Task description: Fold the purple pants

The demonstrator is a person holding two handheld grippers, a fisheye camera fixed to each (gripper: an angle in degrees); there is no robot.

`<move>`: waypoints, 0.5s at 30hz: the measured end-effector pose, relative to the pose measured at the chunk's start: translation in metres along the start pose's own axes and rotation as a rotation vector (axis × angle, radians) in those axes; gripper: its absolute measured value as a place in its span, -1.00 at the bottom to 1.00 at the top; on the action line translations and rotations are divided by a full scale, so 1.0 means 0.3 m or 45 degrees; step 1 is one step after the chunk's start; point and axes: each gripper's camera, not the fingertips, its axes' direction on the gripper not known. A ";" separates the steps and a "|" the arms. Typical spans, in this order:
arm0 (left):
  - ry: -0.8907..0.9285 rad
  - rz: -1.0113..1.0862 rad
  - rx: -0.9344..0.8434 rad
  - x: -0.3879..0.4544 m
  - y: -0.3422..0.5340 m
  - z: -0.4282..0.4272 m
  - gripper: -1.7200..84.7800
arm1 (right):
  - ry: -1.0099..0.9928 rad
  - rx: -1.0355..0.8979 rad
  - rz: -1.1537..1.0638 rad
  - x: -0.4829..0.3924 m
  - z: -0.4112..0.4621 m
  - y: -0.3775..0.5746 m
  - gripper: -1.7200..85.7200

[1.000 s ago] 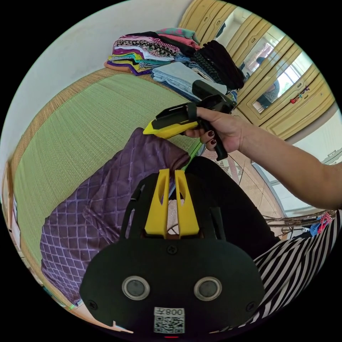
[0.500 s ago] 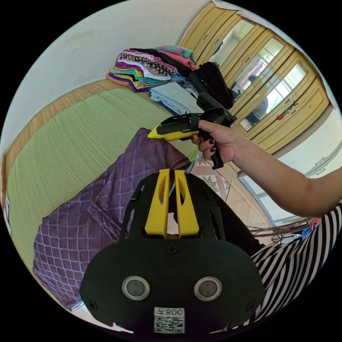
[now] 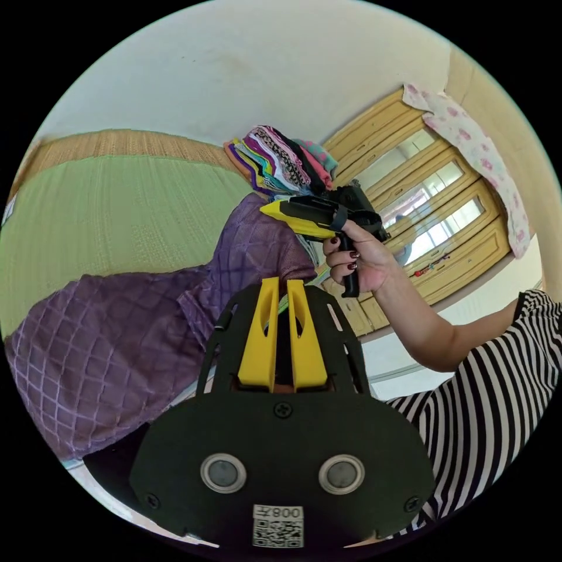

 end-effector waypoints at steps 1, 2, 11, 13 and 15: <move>0.017 -0.035 0.043 -0.049 0.040 -0.081 -0.91 | 0.018 -0.020 -0.034 -0.040 0.087 -0.001 -0.91; 0.024 -0.075 0.088 -0.101 0.083 -0.163 -0.91 | 0.028 -0.038 -0.057 -0.076 0.178 -0.002 -0.91; 0.054 -0.381 0.395 -0.483 0.417 -0.726 -0.91 | 0.085 -0.182 -0.176 -0.264 0.908 0.016 -0.90; 0.055 -0.423 0.448 -0.553 0.481 -0.829 -0.91 | 0.096 -0.208 -0.202 -0.291 1.048 0.024 -0.91; 0.045 -0.461 0.495 -0.617 0.542 -0.930 -0.91 | 0.102 -0.237 -0.223 -0.314 1.189 0.032 -0.91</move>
